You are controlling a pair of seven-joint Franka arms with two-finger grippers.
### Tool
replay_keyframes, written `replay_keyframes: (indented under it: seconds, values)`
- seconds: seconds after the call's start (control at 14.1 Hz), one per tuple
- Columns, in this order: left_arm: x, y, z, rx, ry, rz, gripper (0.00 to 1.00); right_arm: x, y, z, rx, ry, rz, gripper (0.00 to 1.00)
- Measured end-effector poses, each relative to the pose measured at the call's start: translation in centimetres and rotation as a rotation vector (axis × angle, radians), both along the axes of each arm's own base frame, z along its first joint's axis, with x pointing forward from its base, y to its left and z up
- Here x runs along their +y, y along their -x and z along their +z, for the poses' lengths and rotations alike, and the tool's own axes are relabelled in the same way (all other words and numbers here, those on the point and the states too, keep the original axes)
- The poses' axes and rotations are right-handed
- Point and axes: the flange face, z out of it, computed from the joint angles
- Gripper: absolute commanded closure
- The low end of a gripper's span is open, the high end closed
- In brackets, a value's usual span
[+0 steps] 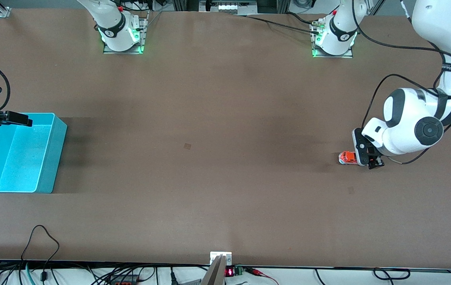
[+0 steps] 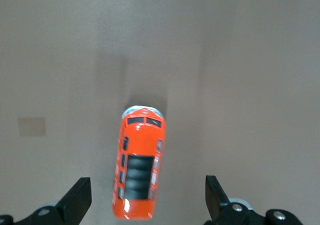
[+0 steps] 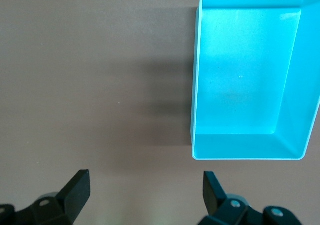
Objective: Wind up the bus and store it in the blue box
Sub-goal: 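Close the left gripper onto the orange bus, pressing it down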
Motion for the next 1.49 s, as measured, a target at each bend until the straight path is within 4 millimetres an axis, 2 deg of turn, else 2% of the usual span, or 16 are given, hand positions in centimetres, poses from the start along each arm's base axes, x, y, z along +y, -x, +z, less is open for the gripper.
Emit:
replay_keyframes:
  seconds: [0.21,0.35,0.57,0.71,0.85,1.28,1.42,1.49]
  values:
    - [0.6,0.2,-3.0,-0.029,0.012,-0.028,0.02,0.1,0.0,-0.1,0.001,0.002,0.002,0.0]
    - [0.9,0.3,-4.0,-0.032,0.016,-0.032,0.18,0.1,0.0,-0.1,0.002,0.002,0.003,0.0]
    - [0.9,0.4,-4.6,-0.04,0.017,-0.034,0.51,0.9,-0.2,-0.2,0.004,0.003,0.015,0.0]
    - [0.9,0.4,-5.0,-0.043,0.019,-0.034,0.63,1.4,-0.2,-0.2,0.004,0.005,0.025,0.0]
    - [1.1,0.3,-4.9,-0.045,0.019,-0.033,0.66,1.4,-0.3,-0.2,0.003,0.006,0.026,0.0]
    - [1.4,0.3,-4.9,-0.046,0.018,-0.028,0.65,1.5,-0.3,-0.2,0.004,0.006,0.026,0.0]
    - [2.5,0.4,-4.9,-0.046,0.017,-0.01,0.65,1.5,-0.3,-0.2,0.004,0.006,0.026,0.0]
    - [3.9,0.4,-4.9,-0.046,0.017,0.007,0.65,1.5,-0.3,-0.2,0.004,0.006,0.026,0.0]
